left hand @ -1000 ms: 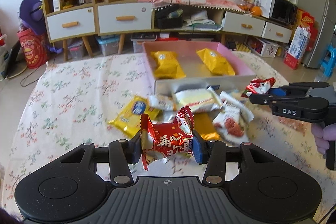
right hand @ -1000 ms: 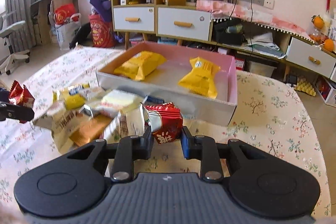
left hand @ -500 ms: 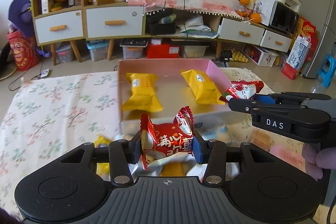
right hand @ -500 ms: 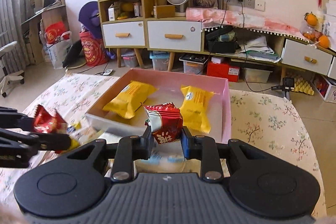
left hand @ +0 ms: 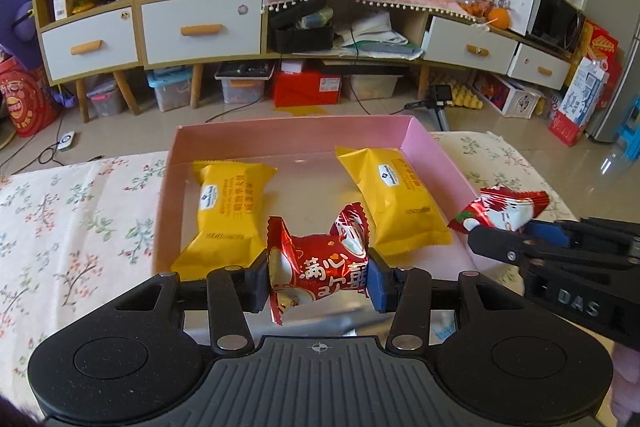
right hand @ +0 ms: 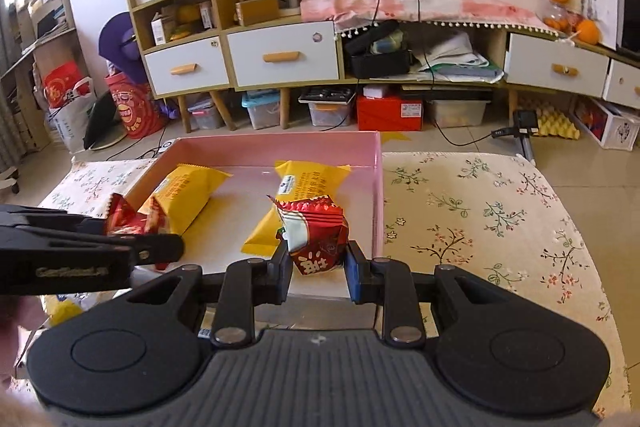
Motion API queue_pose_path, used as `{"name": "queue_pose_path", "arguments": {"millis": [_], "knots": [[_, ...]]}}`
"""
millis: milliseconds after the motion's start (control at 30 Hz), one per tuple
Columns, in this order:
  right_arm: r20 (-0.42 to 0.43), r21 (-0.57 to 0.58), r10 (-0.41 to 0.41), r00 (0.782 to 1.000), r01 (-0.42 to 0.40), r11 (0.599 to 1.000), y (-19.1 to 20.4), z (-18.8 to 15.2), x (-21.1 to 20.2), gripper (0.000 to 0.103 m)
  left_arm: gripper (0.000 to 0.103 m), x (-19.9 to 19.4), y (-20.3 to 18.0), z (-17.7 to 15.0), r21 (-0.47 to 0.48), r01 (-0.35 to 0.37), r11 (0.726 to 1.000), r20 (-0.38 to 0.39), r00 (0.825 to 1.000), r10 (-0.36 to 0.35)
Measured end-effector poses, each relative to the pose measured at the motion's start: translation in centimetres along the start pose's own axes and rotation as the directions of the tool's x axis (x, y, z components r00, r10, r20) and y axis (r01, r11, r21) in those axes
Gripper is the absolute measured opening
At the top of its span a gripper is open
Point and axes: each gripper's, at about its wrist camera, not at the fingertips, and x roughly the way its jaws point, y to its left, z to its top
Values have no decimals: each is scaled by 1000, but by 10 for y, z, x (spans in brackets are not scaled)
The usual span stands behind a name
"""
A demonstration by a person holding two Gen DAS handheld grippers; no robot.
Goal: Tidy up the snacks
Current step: 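Carry both red candies into the pink box and open both tools, then withdraw both tools and move the right tool toward the pink biscuit packet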
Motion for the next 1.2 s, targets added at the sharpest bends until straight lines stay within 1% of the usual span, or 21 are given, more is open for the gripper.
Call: {"name": "queue_pose_path", "arguments": {"millis": [167,233,333,367,400,433,500,533,733,800,967,1067,1133,1200], "knots": [[-19,18,12,1000,-11,1000,-2,0,7,25,46,13,-1,4,-4,-16,1000,-2,1000,16],[-26,18,9,1000,-8,1000,-2,-1,8,26,49,15,0,5,-5,-19,1000,3,1000,19],[-24,27,-10,1000,11,1000,-3,-1,7,30,52,17,0,4,-5,-24,1000,5,1000,24],[-22,31,-12,1000,13,999,-4,-1,6,37,54,17,0,4,-5,-25,1000,3,1000,25],[-18,36,-13,1000,14,999,-5,-1,5,40,58,16,0,3,-4,-27,1000,3,1000,27],[-15,38,-10,1000,11,999,-5,-1,3,41,62,14,1,2,-3,-31,1000,4,999,31],[-7,38,-19,1000,19,999,-5,0,0,53,67,10,1,0,-1,-38,999,6,999,38],[0,36,-22,1000,22,999,-6,0,-2,56,68,8,1,0,-1,-39,999,6,999,39],[6,27,-23,1000,23,999,-10,1,-13,64,74,-11,5,-8,9,-43,999,8,999,43],[10,24,-32,999,32,999,-10,1,-18,70,75,-19,5,-10,12,-48,999,6,999,48],[13,-11,-39,999,39,999,-7,1,-31,75,80,-39,3,-22,26,-55,998,0,998,55],[17,-31,-36,999,36,999,-4,1,-41,79,85,-50,2,-31,26,-49,998,-16,999,50],[19,-40,-31,999,32,999,-4,-1,-48,82,90,-59,1,-38,28,-45,999,-21,999,46],[17,-46,-28,999,28,999,-4,-3,-55,86,93,-66,0,-45,38,-41,998,-23,999,42]]}}
